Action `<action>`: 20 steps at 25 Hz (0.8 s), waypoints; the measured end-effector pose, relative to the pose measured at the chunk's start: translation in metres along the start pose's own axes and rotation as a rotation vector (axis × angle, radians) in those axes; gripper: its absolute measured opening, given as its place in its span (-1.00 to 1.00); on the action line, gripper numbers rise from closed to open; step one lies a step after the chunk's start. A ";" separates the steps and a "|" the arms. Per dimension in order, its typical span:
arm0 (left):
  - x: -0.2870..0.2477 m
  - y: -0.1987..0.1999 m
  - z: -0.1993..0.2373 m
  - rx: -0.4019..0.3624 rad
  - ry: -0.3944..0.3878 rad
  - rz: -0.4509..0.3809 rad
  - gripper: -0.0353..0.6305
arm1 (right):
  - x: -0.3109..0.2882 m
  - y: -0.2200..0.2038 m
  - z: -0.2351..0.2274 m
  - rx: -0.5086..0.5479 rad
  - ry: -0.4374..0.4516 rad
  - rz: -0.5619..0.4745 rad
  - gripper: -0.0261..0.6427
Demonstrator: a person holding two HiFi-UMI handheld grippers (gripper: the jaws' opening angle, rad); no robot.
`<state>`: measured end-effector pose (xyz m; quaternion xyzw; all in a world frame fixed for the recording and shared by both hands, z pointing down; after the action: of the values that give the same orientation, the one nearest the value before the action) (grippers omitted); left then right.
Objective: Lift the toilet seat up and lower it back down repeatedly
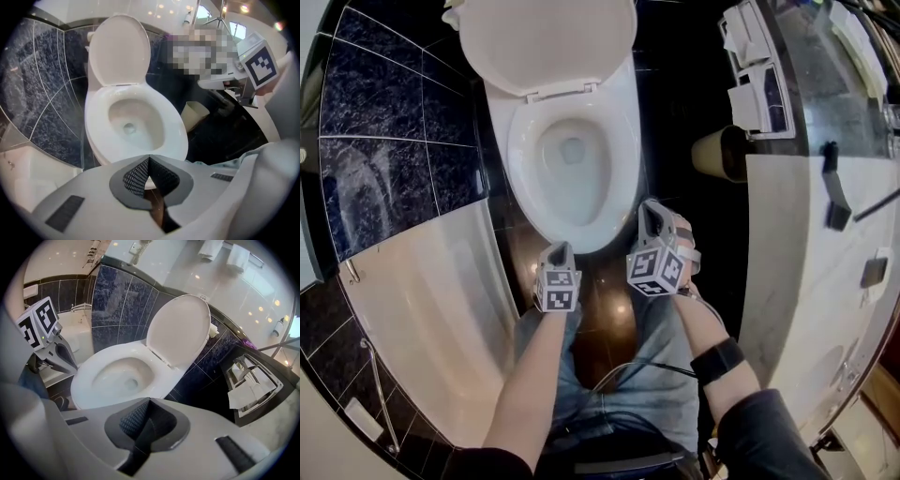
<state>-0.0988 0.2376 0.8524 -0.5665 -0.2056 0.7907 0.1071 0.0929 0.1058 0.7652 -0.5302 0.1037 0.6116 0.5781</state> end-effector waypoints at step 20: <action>0.246 0.208 -0.008 -0.101 0.092 -0.328 -0.91 | 0.145 0.156 -0.107 -0.208 0.030 -0.183 -0.86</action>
<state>-0.1608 0.1524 0.5474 -0.5655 -0.3295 0.7247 0.2155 0.0554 0.0646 0.5336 -0.6038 -0.0004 0.5556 0.5716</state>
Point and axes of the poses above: the fingertips, and each gripper's own axes: x backward along the fingers, z to its left, y out of its top, the point moved 8 cm from there along x, backward along the fingers, and after that the axes turned 4 degrees about -y, right-handed, at the moved point
